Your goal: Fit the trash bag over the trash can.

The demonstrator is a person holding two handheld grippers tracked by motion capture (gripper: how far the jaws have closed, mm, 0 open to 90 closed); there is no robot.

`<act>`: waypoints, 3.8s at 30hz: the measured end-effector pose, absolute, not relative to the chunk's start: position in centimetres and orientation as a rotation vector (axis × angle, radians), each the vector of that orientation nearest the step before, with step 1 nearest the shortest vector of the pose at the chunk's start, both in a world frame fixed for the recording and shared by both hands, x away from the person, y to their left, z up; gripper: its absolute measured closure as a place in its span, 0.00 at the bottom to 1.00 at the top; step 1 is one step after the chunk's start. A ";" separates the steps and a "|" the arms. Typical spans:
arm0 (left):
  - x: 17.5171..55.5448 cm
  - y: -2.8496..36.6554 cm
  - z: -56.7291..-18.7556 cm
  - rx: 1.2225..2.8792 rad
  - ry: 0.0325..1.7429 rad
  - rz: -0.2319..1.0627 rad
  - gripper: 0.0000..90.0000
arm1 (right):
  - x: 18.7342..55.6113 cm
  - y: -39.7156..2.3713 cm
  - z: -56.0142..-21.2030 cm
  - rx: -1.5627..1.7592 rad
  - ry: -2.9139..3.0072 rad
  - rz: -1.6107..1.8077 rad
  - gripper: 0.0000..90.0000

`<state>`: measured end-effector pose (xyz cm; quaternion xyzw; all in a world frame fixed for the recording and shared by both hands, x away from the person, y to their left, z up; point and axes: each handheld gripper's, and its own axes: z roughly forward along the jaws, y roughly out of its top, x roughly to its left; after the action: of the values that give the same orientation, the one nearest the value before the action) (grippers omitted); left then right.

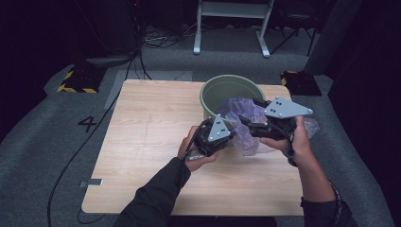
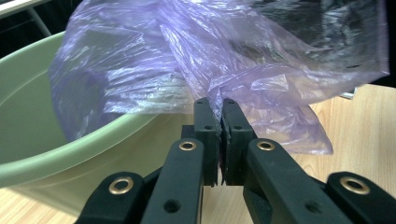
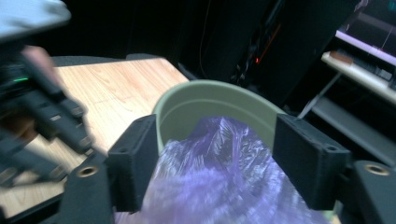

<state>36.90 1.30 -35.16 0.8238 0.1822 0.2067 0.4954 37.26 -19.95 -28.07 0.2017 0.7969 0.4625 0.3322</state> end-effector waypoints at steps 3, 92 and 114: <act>37.0 1.8 -35.1 1.999 0.458 0.511 0.97 | 35.7 -20.9 -27.3 0.480 2.039 1.206 0.31; 34.9 4.8 -35.6 1.907 0.526 0.661 0.24 | 42.3 -24.4 -30.9 0.733 2.080 1.118 1.00; 38.4 5.0 -39.6 2.260 0.486 0.673 1.00 | 42.9 -24.9 -31.4 0.790 2.041 1.087 1.00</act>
<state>38.35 4.97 -39.62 0.8761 0.1883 0.2608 0.3590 42.87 -24.93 -31.35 0.3037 0.7848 0.4180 0.3421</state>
